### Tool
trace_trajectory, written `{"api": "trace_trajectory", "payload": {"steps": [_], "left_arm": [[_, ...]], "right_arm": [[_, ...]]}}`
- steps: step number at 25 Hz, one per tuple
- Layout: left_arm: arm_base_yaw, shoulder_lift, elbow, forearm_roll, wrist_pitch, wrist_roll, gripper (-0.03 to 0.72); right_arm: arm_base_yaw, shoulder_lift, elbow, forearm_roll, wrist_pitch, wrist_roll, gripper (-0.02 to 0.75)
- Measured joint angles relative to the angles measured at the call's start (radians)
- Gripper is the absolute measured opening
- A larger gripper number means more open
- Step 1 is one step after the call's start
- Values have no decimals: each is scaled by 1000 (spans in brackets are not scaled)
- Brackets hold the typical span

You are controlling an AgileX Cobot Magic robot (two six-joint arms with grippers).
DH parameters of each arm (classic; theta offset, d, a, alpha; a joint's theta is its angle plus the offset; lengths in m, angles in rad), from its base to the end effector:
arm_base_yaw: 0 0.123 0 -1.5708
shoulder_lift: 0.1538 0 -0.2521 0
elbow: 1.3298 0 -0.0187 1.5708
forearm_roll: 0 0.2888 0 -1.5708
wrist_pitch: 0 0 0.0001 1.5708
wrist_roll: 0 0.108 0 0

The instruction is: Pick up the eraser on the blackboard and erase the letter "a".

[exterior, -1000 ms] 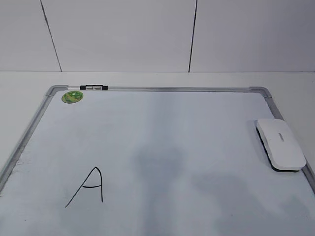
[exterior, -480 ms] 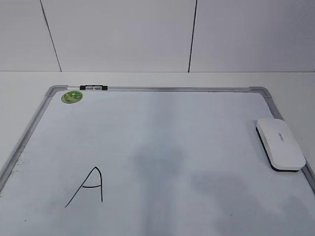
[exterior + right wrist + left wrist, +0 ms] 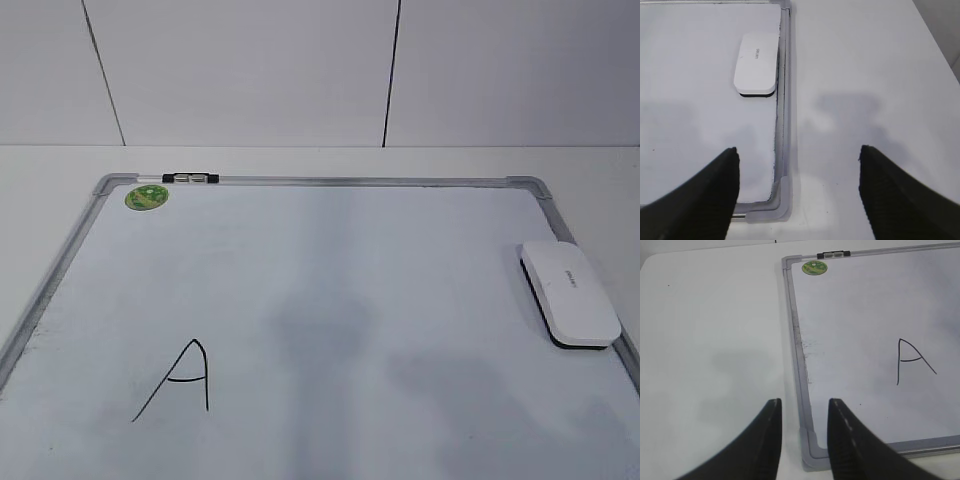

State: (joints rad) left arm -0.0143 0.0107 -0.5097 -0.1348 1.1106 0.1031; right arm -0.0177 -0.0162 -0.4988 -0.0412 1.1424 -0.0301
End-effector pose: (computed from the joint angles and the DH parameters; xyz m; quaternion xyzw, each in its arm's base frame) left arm 0.0743 -0.0141 0.2862 0.0549 0.8625 -0.0450 0.5010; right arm 0.0701 -0.0053 0.2810 -0.0036 0.8700 -0.0323 0.4921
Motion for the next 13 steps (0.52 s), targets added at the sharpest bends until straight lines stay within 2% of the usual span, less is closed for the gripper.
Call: {"api": "trace_trajectory", "payload": {"steps": [13], "left_arm": [[0, 0, 0, 0, -2, -2, 235]], "right_arm": [[0, 0, 0, 0, 0, -2, 593]]}}
